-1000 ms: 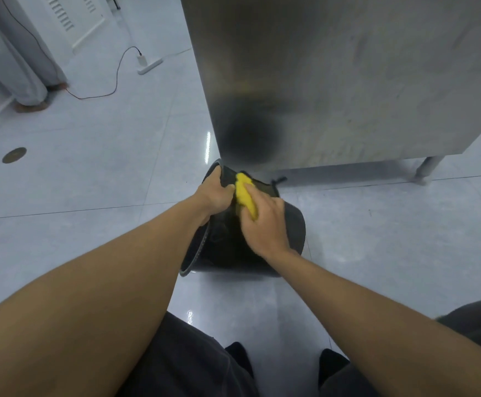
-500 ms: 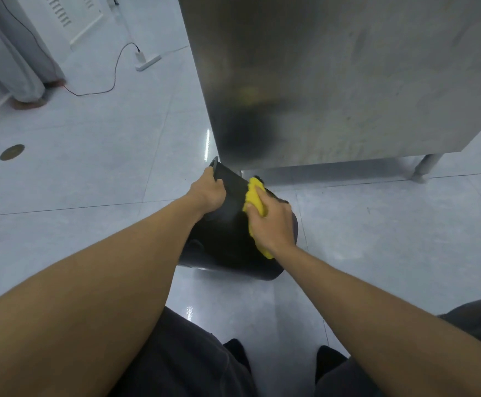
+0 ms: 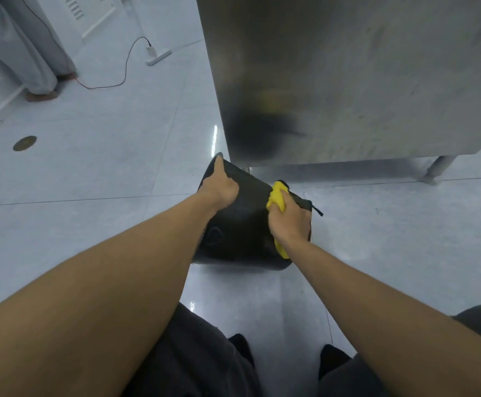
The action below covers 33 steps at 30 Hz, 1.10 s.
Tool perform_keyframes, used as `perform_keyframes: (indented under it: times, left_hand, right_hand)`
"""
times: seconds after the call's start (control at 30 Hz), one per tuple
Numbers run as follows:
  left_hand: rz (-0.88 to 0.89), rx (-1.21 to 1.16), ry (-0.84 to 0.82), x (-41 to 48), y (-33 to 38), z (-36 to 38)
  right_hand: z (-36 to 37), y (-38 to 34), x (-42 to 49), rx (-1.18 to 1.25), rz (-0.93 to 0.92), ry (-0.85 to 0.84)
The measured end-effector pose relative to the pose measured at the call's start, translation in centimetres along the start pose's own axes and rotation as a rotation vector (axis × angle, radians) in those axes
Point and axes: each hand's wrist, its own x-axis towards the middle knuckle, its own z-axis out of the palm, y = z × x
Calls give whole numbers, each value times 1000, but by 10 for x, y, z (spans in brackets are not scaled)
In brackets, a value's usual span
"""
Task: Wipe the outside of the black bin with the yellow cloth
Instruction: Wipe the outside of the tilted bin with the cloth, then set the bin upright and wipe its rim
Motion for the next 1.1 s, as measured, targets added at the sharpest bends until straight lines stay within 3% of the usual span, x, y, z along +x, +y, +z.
perform_keyframes:
  times: [0.1,0.2,0.3,0.43,0.57,0.73,0.93,1.0,1.1]
  left_hand:
    - [-14,-72,7,2,2,2]
    - [-18,-155,2,3,-1,-3]
    - [-57,-214,16,5,-8,-10]
    - [-41,-126,47,4,-11,-12]
    - [-24,-26,72,4,-11,-10]
    - [-13,-47,52,8,-8,-9]
    - [-28,-210,75,8,-6,-9]
    - [-38,-217,107,7,-9,-11]
    - [-18,-125,79,6,-11,-12]
  right_hand:
    - [14,-23,-14,55,-261,-109]
    - [23,-42,-30,59,-396,-261]
    - [19,-32,-23,-125,-526,-222]
    - [1,19,5,-206,-268,-59]
    - [-6,41,7,-104,15,-96]
    - [0,13,-17,-55,-243,-79]
    - [16,-24,-27,52,-559,-325]
    - [16,-7,-19,-26,-575,-249]
    - [10,24,-9,-67,-373,-61]
